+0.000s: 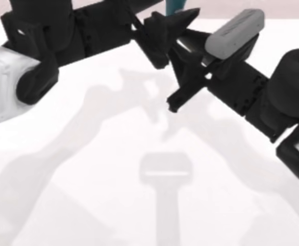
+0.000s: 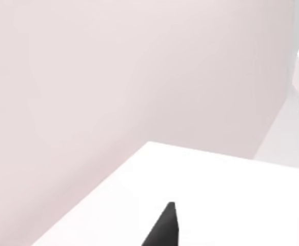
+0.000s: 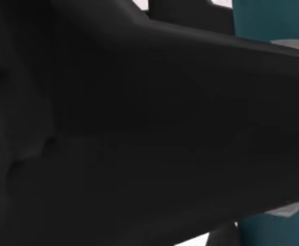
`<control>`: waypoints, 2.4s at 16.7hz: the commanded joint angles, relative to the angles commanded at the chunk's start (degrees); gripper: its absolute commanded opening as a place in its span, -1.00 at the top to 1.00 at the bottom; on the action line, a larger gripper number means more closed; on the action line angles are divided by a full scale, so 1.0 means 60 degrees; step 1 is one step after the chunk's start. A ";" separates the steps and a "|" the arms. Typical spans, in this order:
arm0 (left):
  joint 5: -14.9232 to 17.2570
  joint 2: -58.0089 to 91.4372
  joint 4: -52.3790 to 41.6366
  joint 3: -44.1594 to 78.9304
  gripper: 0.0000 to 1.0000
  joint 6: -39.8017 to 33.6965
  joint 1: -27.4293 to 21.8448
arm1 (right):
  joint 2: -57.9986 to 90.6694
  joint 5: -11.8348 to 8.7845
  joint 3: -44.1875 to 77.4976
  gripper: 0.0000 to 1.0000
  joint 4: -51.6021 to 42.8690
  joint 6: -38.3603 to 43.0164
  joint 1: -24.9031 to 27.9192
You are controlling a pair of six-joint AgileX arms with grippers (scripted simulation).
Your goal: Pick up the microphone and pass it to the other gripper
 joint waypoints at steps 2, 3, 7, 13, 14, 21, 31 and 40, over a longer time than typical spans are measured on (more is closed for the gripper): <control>0.0000 0.0000 0.0000 0.0000 0.51 0.0000 0.0000 | 0.0000 0.0000 0.0000 1.00 0.0000 0.0000 0.0000; 0.0000 0.0000 0.0000 0.0000 0.66 0.0000 0.0000 | 0.0000 0.0000 0.0000 1.00 0.0000 0.0000 0.0000; 0.0000 0.0000 0.0000 0.0000 1.00 0.0000 0.0000 | 0.0000 0.0000 0.0000 1.00 0.0000 0.0000 0.0000; 0.0000 0.0000 0.0000 0.0000 1.00 0.0000 0.0000 | 0.0000 0.0000 0.0000 1.00 0.0000 0.0000 0.0000; 0.0000 0.0000 0.0000 0.0000 1.00 0.0000 0.0000 | 0.0000 0.0000 0.0000 1.00 0.0000 0.0000 0.0000; 0.0000 0.0000 0.0000 0.0000 1.00 0.0000 0.0000 | 0.0000 0.0000 0.0000 -0.06 0.0000 0.0000 0.0000; 0.0000 0.0000 0.0000 0.0000 1.00 0.0000 0.0000 | 0.0000 0.0000 0.0000 -1.00 0.0000 0.0000 0.0000; 0.0383 -0.0261 -0.0039 -0.0164 1.00 0.0050 0.0444 | -0.0651 -0.0074 -0.0734 -1.00 0.0038 -0.0010 -0.0156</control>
